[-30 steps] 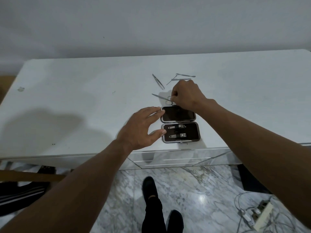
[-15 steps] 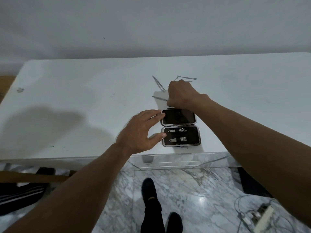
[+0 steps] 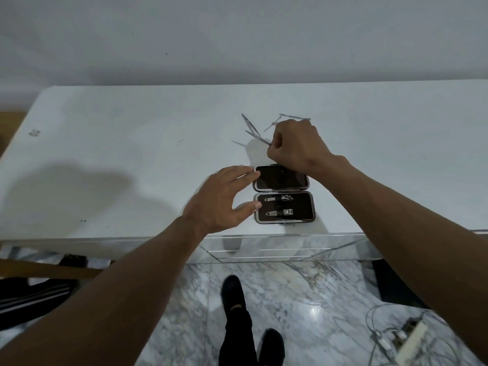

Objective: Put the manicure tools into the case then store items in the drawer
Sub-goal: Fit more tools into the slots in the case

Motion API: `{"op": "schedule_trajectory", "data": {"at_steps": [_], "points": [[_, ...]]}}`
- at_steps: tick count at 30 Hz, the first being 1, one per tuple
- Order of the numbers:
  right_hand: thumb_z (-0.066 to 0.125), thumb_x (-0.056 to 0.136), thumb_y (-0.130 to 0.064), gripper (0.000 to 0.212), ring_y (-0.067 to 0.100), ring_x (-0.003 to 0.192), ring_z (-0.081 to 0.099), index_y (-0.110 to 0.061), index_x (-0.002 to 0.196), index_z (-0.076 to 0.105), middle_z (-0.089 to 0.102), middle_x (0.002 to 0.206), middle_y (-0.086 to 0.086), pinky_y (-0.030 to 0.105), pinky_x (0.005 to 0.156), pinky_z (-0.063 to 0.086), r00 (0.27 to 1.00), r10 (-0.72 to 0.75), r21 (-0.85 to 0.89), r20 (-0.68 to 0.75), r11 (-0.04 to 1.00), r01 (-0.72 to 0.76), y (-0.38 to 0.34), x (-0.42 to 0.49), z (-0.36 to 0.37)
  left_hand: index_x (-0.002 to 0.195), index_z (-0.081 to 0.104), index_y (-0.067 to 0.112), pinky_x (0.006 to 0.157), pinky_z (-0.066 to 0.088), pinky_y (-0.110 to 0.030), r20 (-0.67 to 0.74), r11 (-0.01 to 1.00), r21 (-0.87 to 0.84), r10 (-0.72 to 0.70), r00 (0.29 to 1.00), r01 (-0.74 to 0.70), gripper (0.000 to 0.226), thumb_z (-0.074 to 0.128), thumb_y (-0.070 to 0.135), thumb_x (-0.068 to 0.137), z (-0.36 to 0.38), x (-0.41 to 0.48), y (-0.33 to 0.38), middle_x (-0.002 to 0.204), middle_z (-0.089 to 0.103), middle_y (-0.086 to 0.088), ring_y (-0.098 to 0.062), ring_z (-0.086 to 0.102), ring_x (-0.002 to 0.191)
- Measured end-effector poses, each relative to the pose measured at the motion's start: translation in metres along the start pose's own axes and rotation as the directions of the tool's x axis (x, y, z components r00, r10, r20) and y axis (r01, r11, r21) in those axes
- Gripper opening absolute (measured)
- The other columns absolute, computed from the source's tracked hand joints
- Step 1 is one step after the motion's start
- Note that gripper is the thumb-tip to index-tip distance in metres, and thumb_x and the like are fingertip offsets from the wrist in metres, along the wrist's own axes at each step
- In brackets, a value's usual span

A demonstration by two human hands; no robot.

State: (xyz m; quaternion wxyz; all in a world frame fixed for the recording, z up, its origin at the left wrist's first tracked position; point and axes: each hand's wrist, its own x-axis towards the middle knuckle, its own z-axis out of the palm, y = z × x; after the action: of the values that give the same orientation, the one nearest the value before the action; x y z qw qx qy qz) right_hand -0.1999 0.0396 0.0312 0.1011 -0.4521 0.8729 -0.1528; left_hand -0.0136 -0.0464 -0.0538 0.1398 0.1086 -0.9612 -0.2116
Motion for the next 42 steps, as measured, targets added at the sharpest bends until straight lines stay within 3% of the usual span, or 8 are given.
{"op": "schedule_trajectory", "data": {"at_steps": [4,8,16,23,27,31,36,42], "points": [[0.061,0.080,-0.017,0.016,0.029,0.083,0.065,-0.004,0.080,0.070,0.074,0.083,0.010,0.035,0.076,0.053,0.999,-0.040,0.005,-0.006,0.999,0.040,0.009,-0.026,-0.014,0.139,0.049,0.022,0.107,0.036,-0.035,0.006,1.000,0.004,0.009,1.000,-0.009,0.062,0.053,0.055,0.087,-0.001,0.000,0.000,0.142,0.050,0.002,-0.015,0.042,0.131],[0.061,0.080,-0.020,0.011,0.028,0.086,0.064,-0.011,0.085,0.067,0.072,0.088,0.005,0.034,0.077,0.052,0.992,-0.066,-0.048,0.104,0.996,0.071,0.025,-0.058,-0.022,0.137,0.051,0.020,0.105,0.035,-0.031,-0.006,1.000,0.007,0.026,1.000,-0.026,0.062,0.053,0.055,0.086,-0.001,0.001,0.001,0.140,0.052,0.000,-0.016,0.044,0.129],[0.061,0.073,-0.026,0.009,0.035,0.071,0.060,-0.021,0.072,0.053,0.067,0.078,0.010,0.036,0.065,0.052,0.948,-0.102,-0.216,0.301,0.961,0.172,0.044,-0.098,-0.032,0.138,0.050,0.020,0.105,0.037,-0.034,-0.003,1.000,0.009,0.016,1.000,-0.016,0.062,0.051,0.056,0.087,-0.002,0.000,0.003,0.140,0.052,0.000,-0.016,0.044,0.129],[0.058,0.075,-0.024,0.020,0.035,0.071,0.054,-0.013,0.091,0.063,0.063,0.086,0.012,0.031,0.064,0.044,0.953,-0.025,-0.400,0.301,0.904,0.150,0.042,-0.110,-0.034,0.139,0.049,0.022,0.106,0.039,-0.038,0.007,1.000,0.013,0.008,1.000,-0.009,0.063,0.049,0.057,0.087,-0.002,0.000,0.001,0.142,0.050,0.002,-0.016,0.043,0.130],[0.057,0.077,-0.023,0.020,0.034,0.068,0.048,-0.011,0.091,0.063,0.053,0.078,0.008,0.031,0.062,0.039,0.958,-0.020,-0.432,0.285,0.890,0.147,0.037,-0.110,-0.031,0.140,0.047,0.023,0.106,0.040,-0.040,0.016,1.000,0.021,0.011,1.000,-0.011,0.063,0.049,0.057,0.088,-0.001,0.000,-0.001,0.142,0.049,0.003,-0.016,0.043,0.130],[0.057,0.077,-0.023,0.017,0.035,0.068,0.049,-0.012,0.089,0.062,0.063,0.085,0.012,0.031,0.061,0.038,0.965,-0.036,-0.425,0.260,0.893,0.147,0.034,-0.107,-0.025,0.142,0.046,0.022,0.106,0.039,-0.038,0.015,1.000,0.019,0.016,1.000,-0.016,0.064,0.047,0.057,0.088,-0.001,0.000,-0.001,0.142,0.049,0.002,-0.016,0.043,0.130],[0.058,0.079,-0.022,0.019,0.034,0.085,0.060,-0.012,0.093,0.065,0.061,0.105,0.007,0.031,0.063,0.039,0.967,-0.089,-0.372,0.237,0.912,0.175,0.033,-0.103,-0.017,0.143,0.042,0.023,0.108,0.037,-0.037,0.030,1.000,0.021,0.012,0.999,-0.013,0.065,0.046,0.058,0.089,0.000,-0.001,0.000,0.144,0.048,0.002,-0.016,0.041,0.132],[0.060,0.081,-0.024,0.017,0.030,0.106,0.052,-0.014,0.089,0.072,0.052,0.125,0.007,0.040,0.080,0.051,0.965,-0.171,-0.311,0.200,0.923,0.228,0.032,-0.104,-0.010,0.144,0.041,0.024,0.109,0.037,-0.039,0.036,1.000,0.024,0.002,0.999,-0.003,0.066,0.045,0.059,0.089,-0.001,-0.001,-0.001,0.146,0.046,0.002,-0.016,0.040,0.134]]}}
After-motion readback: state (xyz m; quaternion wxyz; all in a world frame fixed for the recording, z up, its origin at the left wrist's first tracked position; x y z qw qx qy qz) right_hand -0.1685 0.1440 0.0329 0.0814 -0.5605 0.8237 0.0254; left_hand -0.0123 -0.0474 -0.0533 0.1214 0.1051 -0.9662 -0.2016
